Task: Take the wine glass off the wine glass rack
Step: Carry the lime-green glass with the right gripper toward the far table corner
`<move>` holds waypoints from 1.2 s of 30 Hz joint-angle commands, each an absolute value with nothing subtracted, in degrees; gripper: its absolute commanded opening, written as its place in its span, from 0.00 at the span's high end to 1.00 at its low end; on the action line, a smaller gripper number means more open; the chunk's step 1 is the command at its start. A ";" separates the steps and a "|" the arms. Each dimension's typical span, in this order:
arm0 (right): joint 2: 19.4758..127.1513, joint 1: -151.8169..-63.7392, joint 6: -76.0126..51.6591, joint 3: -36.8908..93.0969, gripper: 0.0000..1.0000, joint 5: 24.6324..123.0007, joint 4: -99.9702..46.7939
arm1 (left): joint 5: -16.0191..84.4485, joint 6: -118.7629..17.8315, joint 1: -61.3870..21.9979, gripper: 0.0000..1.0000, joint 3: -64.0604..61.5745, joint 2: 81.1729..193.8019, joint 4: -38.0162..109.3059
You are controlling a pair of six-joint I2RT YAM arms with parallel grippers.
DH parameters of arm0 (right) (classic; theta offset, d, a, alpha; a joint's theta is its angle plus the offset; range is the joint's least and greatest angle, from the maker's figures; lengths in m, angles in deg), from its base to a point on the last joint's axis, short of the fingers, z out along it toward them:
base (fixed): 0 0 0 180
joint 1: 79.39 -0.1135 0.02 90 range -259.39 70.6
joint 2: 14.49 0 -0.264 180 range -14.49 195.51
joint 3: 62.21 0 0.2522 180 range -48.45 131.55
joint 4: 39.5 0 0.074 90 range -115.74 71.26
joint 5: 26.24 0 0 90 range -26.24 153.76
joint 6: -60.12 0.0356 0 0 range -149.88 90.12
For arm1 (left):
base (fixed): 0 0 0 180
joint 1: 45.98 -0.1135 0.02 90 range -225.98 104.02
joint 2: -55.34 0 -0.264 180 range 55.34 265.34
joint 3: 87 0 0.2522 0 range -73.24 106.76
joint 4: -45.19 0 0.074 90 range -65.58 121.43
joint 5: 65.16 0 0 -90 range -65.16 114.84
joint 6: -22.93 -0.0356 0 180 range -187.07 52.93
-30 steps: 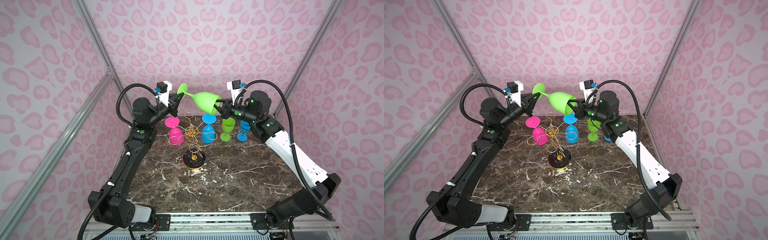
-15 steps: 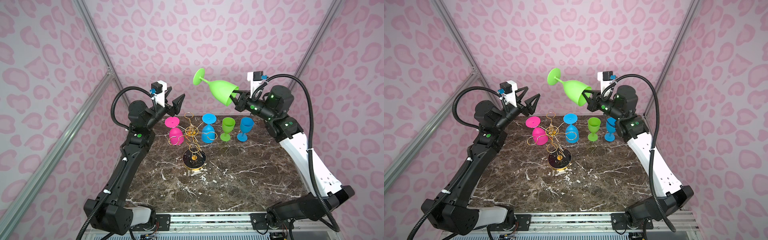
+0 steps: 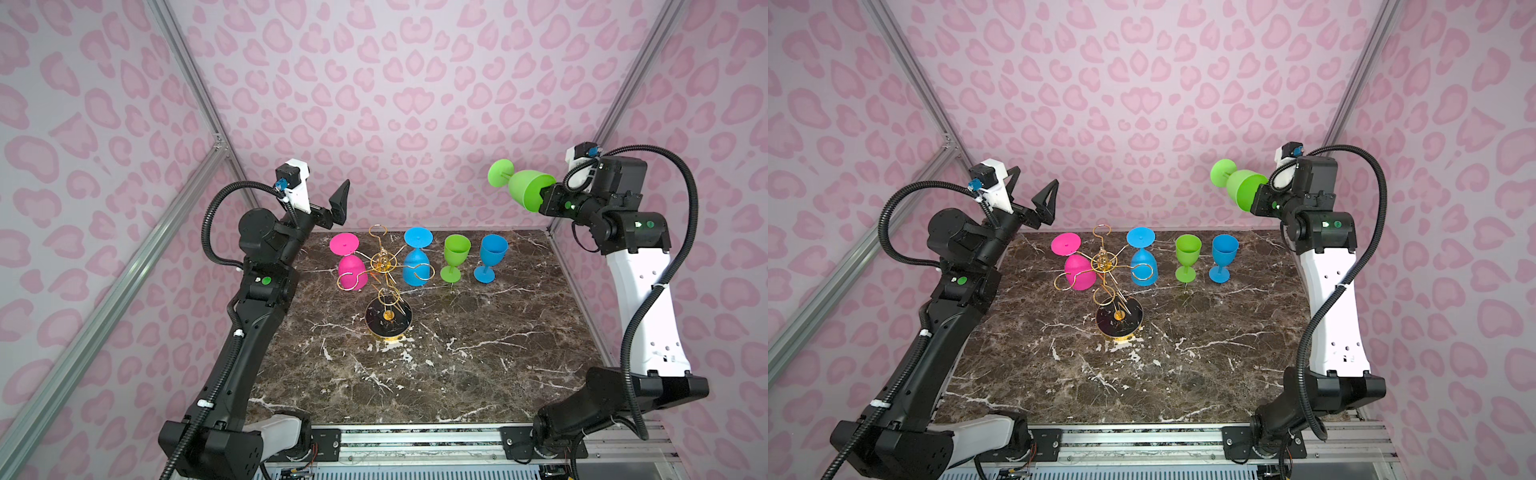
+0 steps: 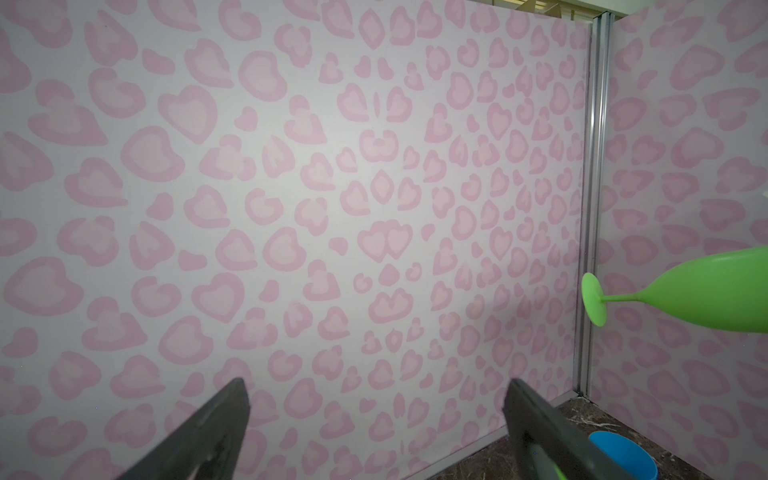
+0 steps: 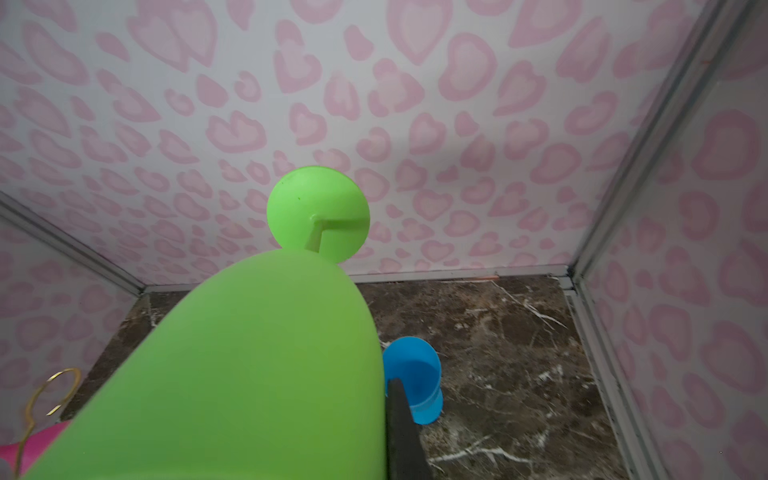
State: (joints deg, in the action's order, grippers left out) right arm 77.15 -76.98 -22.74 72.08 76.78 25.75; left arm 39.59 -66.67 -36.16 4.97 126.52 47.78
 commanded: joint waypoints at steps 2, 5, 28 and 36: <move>81.66 -75.29 -27.44 75.20 1.00 68.50 38.37 | 37.50 -67.45 -36.58 0.02 4.22 125.79 49.68; 84.32 -75.33 -28.91 76.99 1.00 63.76 41.07 | 35.82 -68.25 -36.67 0.03 1.88 124.84 49.88; 101.43 -73.97 -29.80 81.53 1.00 58.43 47.62 | 30.22 -73.88 -36.80 0.03 -3.36 117.01 47.51; 106.34 -73.85 -29.88 82.74 1.00 58.62 48.45 | 30.56 -74.18 -36.93 0.03 -4.07 115.95 46.48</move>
